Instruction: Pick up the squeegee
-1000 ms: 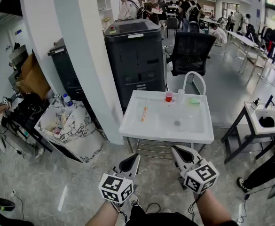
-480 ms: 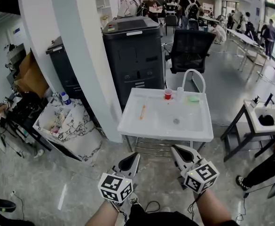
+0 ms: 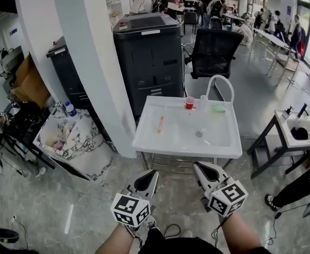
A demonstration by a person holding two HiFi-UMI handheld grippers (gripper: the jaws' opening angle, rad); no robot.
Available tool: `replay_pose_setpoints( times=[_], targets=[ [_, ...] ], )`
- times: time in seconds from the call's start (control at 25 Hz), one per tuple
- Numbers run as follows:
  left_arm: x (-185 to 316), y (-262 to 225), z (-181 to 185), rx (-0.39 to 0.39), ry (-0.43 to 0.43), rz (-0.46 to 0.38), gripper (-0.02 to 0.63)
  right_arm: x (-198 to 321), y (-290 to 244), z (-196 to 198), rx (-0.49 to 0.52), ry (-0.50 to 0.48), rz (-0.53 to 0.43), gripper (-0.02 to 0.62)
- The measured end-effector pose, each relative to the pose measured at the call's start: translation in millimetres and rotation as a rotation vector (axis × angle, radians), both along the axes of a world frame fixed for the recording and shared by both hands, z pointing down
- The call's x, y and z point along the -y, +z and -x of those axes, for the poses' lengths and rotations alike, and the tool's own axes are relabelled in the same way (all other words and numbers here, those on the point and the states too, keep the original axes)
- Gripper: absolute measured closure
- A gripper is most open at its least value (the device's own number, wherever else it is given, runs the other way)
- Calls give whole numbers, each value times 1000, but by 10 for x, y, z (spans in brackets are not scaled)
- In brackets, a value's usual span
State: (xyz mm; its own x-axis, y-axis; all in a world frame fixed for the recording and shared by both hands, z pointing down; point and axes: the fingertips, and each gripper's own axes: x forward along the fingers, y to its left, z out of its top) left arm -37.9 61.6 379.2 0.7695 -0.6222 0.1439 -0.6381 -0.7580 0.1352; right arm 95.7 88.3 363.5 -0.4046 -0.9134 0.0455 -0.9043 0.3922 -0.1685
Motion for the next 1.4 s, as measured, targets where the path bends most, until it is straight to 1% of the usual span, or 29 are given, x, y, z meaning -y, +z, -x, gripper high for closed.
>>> replay_pose_setpoints(
  times=[0.16, 0.32, 0.64, 0.84, 1.0, 1.16, 1.4],
  targets=[
    [188, 15, 88, -2, 10, 3, 591, 188, 41, 80, 2, 11, 10, 578],
    [427, 51, 254, -4, 14, 7, 591, 421, 68, 250, -1, 15, 14, 578],
    [951, 107, 724, -2, 15, 28, 591, 972, 185, 767, 1, -1, 49, 578],
    [1277, 154, 1031, 5, 19, 32, 591, 1351, 214, 1113, 6, -8, 44, 578],
    [1499, 167, 1212, 4, 17, 28, 591, 1585, 188, 1325, -8, -20, 32, 578],
    [1666, 168, 1265, -5, 21, 26, 591, 1764, 158, 1386, -12, -18, 21, 578],
    [1904, 172, 1133, -6, 41, 31, 591, 2051, 132, 1232, -16, 4, 24, 578]
  ],
)
